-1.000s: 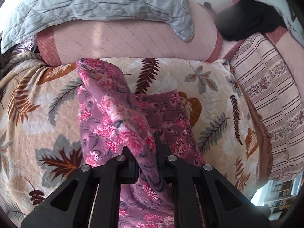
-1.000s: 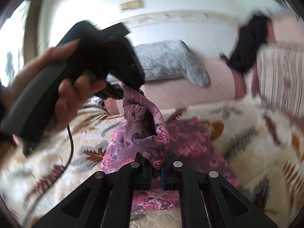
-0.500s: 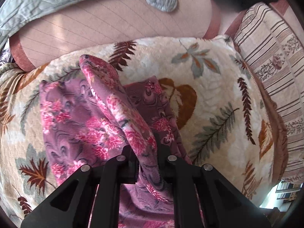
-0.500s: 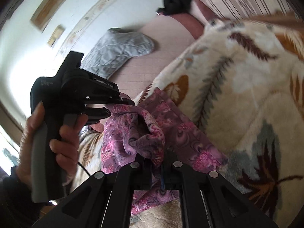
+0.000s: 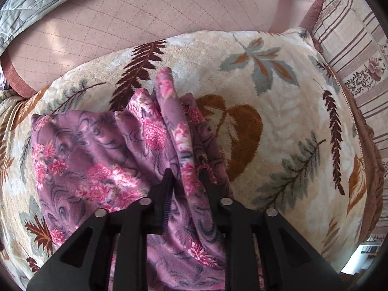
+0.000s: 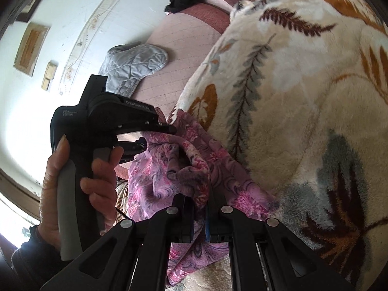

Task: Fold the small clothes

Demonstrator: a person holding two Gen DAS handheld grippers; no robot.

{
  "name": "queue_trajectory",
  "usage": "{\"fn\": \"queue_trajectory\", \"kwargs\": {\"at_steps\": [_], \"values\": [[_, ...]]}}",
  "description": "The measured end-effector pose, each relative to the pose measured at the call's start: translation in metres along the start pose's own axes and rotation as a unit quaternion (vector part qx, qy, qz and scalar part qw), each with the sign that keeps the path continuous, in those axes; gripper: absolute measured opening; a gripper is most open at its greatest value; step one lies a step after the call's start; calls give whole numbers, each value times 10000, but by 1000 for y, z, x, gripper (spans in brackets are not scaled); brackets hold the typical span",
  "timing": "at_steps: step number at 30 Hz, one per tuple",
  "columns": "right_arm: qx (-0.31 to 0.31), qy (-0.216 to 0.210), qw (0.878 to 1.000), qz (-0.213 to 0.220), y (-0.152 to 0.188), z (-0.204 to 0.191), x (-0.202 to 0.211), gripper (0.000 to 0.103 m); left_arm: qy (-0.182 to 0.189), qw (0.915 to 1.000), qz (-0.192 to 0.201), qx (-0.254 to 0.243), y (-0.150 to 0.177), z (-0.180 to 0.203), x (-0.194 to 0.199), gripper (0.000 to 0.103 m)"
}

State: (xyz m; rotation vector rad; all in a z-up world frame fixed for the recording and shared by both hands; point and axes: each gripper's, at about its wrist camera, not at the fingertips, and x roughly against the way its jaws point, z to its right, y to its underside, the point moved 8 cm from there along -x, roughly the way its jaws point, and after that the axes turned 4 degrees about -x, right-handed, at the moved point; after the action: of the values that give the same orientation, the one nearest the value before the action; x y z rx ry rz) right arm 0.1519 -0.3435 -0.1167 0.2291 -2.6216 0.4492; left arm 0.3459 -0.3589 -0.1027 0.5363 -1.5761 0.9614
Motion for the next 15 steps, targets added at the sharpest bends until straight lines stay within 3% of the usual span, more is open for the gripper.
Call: {"fn": "queue_trajectory", "kwargs": {"at_steps": [8,15], "values": [[-203,217,9993,-209,2,16,-12,5,493,9959,432,628,-13,-15,26,39],[-253,494,9985,-14,-1,19,1,14,8,9886,694,1334,1,-96,47,49]]}}
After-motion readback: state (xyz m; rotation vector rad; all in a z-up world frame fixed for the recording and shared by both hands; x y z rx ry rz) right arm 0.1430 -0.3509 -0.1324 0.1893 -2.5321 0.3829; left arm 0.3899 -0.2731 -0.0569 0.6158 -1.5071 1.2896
